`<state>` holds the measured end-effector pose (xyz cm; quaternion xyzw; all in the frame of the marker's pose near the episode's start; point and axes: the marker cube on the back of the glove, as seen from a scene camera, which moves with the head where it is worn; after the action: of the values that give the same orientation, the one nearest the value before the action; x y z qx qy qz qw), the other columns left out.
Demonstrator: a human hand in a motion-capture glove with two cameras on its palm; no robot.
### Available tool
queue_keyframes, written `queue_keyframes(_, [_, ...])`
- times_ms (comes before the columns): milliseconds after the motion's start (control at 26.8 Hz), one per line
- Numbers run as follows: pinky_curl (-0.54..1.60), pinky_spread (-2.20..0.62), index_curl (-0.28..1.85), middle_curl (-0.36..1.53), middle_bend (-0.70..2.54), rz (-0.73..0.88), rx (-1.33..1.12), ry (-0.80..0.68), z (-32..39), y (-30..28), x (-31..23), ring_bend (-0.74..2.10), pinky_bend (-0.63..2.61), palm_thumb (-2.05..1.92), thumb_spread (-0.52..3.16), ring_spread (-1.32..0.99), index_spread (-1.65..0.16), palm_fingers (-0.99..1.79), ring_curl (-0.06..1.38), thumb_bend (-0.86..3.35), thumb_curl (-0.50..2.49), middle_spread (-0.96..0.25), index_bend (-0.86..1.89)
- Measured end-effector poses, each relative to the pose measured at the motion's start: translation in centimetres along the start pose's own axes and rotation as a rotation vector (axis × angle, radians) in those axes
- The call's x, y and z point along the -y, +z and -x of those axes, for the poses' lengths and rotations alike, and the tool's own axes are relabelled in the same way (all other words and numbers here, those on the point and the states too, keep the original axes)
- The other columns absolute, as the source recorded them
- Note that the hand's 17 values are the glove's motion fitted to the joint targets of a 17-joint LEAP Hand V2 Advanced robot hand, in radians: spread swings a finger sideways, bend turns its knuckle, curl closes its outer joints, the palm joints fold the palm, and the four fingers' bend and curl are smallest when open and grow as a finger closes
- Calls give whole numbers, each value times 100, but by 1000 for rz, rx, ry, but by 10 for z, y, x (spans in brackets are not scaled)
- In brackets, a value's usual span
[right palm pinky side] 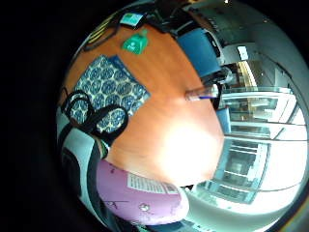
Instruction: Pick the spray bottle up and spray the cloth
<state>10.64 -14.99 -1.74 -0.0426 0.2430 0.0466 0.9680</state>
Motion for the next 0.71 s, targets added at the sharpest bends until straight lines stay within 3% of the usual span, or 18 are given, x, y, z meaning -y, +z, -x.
queue_keyframes(262, [38,-32,55,52,71,117,-78,-41,32,43,-4,67,42,31,125,-19,-28,143,44,-1,19,-20,38])
queue_keyframes(710, [38,-32,56,51,71,135,-67,-66,43,54,-1,68,42,31,127,-20,-28,143,44,-1,19,-20,38])
